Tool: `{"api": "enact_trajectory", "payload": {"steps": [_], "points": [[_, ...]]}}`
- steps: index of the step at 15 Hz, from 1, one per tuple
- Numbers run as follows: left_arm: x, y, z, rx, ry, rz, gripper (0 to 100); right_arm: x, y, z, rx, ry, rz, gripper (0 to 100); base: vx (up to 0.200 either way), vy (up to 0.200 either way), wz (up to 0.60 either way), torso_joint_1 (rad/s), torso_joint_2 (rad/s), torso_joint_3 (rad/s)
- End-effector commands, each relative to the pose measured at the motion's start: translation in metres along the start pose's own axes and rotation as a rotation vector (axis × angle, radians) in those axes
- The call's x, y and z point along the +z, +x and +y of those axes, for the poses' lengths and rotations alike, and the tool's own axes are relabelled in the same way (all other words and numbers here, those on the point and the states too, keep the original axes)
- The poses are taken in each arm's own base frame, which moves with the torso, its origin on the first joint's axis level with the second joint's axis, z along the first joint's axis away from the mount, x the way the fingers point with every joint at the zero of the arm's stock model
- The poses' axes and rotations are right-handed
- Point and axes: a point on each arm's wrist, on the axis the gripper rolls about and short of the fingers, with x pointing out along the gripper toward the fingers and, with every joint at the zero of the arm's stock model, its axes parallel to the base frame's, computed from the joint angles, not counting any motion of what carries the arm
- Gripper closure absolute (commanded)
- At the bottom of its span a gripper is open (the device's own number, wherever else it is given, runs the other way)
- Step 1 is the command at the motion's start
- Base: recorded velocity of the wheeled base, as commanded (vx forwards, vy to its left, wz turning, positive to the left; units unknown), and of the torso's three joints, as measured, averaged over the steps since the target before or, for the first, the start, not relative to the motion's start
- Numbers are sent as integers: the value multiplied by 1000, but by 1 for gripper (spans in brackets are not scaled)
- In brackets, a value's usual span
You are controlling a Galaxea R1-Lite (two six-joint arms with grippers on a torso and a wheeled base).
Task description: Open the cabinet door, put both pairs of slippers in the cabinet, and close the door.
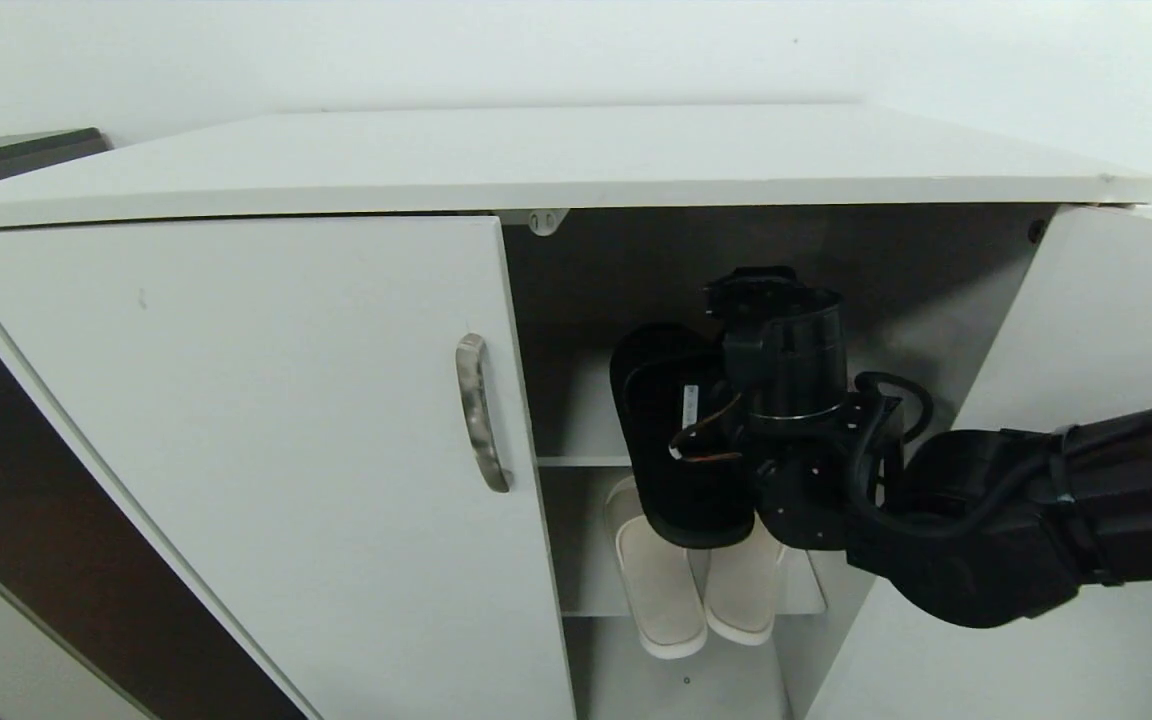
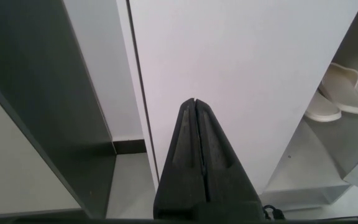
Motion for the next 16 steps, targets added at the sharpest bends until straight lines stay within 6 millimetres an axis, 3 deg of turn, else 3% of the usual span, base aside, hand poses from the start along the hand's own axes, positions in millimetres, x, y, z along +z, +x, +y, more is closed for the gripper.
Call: {"api": "enact_trajectory", "payload": {"steps": [1, 7, 16], "points": [[0, 0, 0, 0, 0, 0, 100, -2, 17, 2, -25, -7, -3, 100, 0, 0, 0, 0, 0, 0], [0, 0, 0, 0, 0, 0, 100, 23, 45, 13, -50, -9, 6, 100, 0, 0, 0, 0, 0, 0], [0, 0, 0, 0, 0, 0, 100, 13, 56, 18, -58, -15, 18, 100, 0, 0, 0, 0, 0, 0]]}}
